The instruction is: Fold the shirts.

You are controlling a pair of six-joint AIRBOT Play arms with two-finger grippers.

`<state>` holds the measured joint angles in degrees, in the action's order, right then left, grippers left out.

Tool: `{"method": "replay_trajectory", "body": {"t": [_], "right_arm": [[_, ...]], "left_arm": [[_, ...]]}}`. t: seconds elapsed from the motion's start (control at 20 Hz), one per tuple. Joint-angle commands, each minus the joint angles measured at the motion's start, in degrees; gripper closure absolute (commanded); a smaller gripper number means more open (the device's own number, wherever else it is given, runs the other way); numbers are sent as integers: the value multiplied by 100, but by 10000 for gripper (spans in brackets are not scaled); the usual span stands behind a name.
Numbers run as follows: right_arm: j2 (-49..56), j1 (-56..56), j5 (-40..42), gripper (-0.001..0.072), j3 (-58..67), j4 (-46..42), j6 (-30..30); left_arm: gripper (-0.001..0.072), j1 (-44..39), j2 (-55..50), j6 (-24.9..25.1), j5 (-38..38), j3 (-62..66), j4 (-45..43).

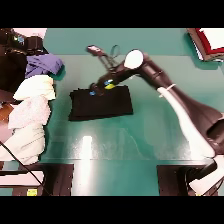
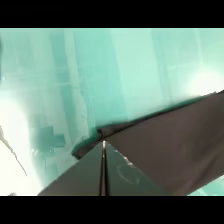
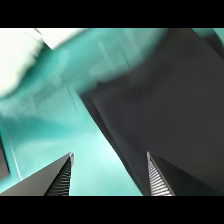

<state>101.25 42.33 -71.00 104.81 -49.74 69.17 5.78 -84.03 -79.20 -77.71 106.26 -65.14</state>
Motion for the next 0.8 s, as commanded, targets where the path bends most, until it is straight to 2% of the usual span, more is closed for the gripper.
{"method": "replay_trajectory", "body": {"t": [0.0, 0.05, 0.15, 0.25, 0.4, 0.7, 0.75], "right_arm": [[-822, -1093, -413, 194, -1377, 4, 7], [-1016, -1506, -348, 186, -1851, 9, 17], [-1207, -2218, -17, 1, -2610, 37, 20], [-1121, -2743, 317, 2, -3117, 87, 20], [-555, -2966, 341, 23, -3322, 811, -94], [785, -2096, 332, 32, -2293, 1659, -129], [966, -1919, 284, 77, -2085, 1849, -131]], "left_arm": [[685, 13, 33, 15, -136, -2, 214], [685, 13, 33, 17, -136, -2, 293], [685, 13, 33, 22, -131, -2, 376], [685, 13, 33, 57, -140, -2, 411], [685, 13, 33, 61, -136, -2, 437], [685, 13, 13, 72, -142, -2, 435], [685, 13, 11, 76, -138, -2, 435]]}}
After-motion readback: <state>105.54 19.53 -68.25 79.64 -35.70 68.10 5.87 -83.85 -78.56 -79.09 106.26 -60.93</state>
